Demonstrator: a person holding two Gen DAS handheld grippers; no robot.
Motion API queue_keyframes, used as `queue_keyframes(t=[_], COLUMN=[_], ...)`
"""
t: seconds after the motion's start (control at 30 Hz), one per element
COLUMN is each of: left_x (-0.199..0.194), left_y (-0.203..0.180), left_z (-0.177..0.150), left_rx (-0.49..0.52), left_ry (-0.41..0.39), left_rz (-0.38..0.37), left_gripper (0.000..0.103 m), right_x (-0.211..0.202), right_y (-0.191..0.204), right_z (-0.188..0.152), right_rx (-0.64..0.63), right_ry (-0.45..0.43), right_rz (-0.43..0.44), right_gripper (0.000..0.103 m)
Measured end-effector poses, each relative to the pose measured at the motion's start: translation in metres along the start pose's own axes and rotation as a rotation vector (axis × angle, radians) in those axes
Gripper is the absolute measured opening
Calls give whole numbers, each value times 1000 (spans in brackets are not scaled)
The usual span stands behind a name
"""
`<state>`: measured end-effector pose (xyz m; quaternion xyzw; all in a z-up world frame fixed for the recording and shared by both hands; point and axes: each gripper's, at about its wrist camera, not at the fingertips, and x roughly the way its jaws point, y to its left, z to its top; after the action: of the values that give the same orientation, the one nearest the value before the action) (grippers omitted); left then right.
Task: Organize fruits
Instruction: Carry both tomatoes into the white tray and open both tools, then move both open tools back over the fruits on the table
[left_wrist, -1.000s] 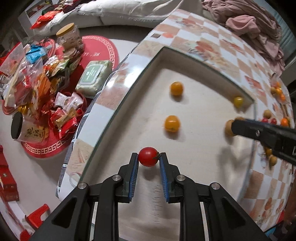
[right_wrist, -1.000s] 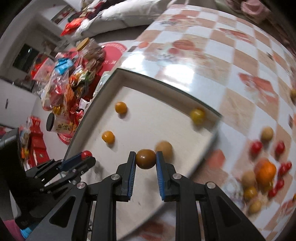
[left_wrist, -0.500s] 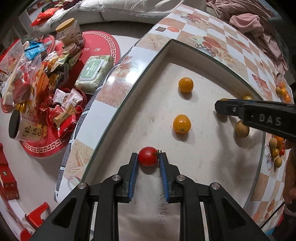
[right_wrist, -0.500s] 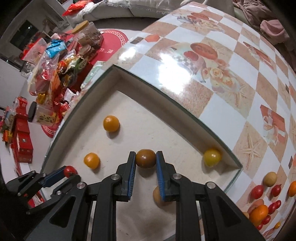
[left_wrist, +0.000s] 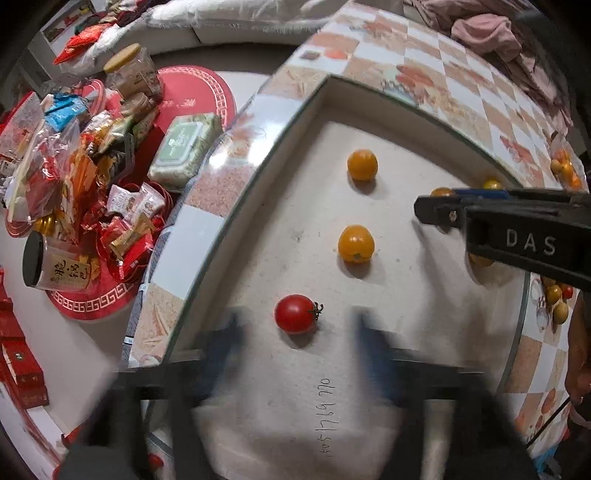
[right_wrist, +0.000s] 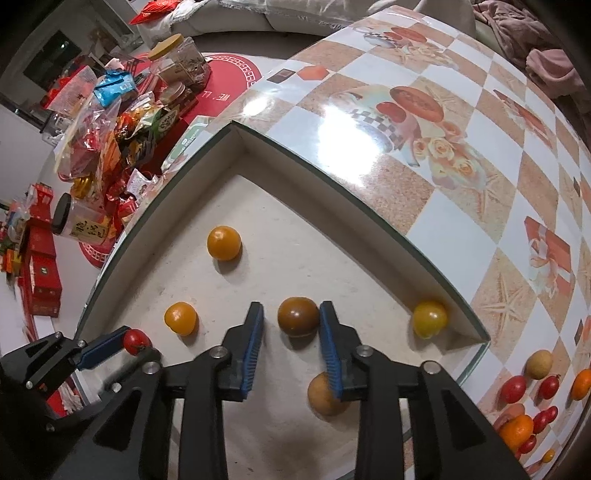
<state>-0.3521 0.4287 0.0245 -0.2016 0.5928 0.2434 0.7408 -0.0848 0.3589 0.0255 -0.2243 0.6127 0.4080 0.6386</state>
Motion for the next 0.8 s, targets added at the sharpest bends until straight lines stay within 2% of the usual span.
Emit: queue_keyframes(t=[0.07,0.13,0.2,0.3,0.43,0.6,0.8], left_x=[-7,-6,-6,-7,-11,-17,-25], left_y=[-2,-4,-4,-4,-7,-18,-52], left_z=[-2,-2,-3,-6,-12,-16,-15], left_rx=[17,27,24,12,15,46,136], left_ry=[-34,-16,-2,8,18,28,17], left_rz=[5,-1,-7,-4,-1,0,-16], left_gripper=[80,80,80,80,80,80,80], right_x=[-1,-3,-5,-11,-22,-42,-71], right_y=[-1,-2,-4,-7,-12,-23,-45], right_z=[-1,-2,-3,-4,-6,-12,-32], right_rx=[4,10,19,44,91,159,227], right_ry=[-3,-9,-14,-31,-63,-115,-171], right_rz=[6,9,16,37,78,121,119], right_gripper=[44,53,68,80,84,99,101])
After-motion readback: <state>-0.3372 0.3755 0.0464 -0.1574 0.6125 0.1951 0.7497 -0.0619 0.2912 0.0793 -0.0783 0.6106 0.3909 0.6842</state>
